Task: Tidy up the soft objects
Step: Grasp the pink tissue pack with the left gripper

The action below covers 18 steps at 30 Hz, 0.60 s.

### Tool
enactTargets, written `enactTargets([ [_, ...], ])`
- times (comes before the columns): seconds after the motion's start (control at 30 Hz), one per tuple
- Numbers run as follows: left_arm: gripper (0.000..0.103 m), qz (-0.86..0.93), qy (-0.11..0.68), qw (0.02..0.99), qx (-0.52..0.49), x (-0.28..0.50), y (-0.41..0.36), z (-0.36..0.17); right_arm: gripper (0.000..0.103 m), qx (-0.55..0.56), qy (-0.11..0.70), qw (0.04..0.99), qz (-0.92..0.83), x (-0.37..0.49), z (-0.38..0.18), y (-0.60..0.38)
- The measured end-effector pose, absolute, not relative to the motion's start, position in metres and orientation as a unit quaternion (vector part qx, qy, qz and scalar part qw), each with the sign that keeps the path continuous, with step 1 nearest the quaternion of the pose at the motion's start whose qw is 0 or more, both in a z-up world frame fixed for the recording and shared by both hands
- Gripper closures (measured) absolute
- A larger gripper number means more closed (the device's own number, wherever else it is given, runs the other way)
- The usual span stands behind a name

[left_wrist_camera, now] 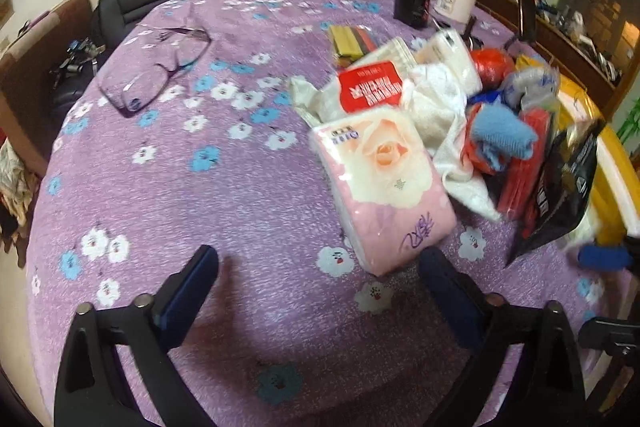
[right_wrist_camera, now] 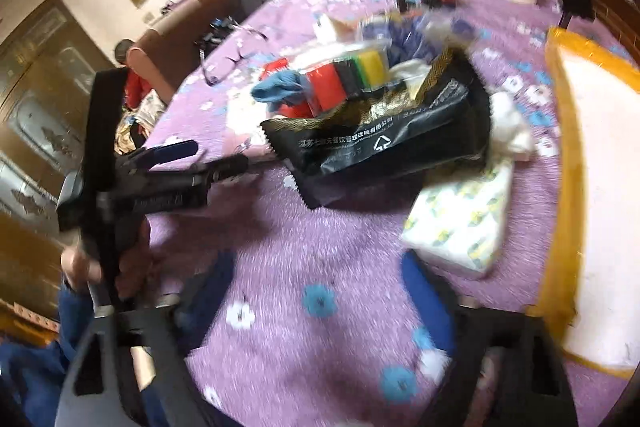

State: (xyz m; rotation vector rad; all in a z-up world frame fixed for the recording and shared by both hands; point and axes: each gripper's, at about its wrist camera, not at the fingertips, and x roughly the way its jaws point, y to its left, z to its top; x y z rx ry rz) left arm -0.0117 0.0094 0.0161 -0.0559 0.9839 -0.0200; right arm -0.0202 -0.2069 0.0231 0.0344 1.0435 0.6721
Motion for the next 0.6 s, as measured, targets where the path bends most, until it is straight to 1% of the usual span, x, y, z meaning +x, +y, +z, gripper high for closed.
enactTargets([
  [0.07,0.014,-0.018,0.476,0.878,-0.043,-0.015,0.010,0.021,0.033,0.024,0.473,0.819,0.325,-0.030,0.026,-0.217],
  [0.27,0.014,-0.005,0.487,0.871,-0.061,-0.004,0.005,0.031,0.033,0.041,0.413,0.845,0.338,-0.048,0.041,-0.230],
  [0.37,0.014,0.004,0.507,0.859,-0.071,0.012,0.000,0.025,0.033,0.039,0.392,0.854,0.340,-0.057,0.048,-0.236],
  [0.47,0.014,0.008,0.519,0.850,-0.091,0.025,-0.005,0.018,0.033,0.042,0.381,0.859,0.340,-0.059,0.054,-0.245],
  [0.53,0.014,0.018,0.514,0.853,-0.084,0.028,-0.010,0.018,0.033,0.045,0.378,0.861,0.337,-0.059,0.055,-0.253],
  [0.57,0.015,0.024,0.511,0.856,-0.074,0.029,-0.015,0.019,0.033,0.044,0.381,0.862,0.332,-0.057,0.053,-0.254],
  [0.6,0.028,0.023,0.505,0.860,-0.069,0.028,-0.018,0.021,0.033,0.045,0.383,0.862,0.329,-0.056,0.052,-0.256],
])
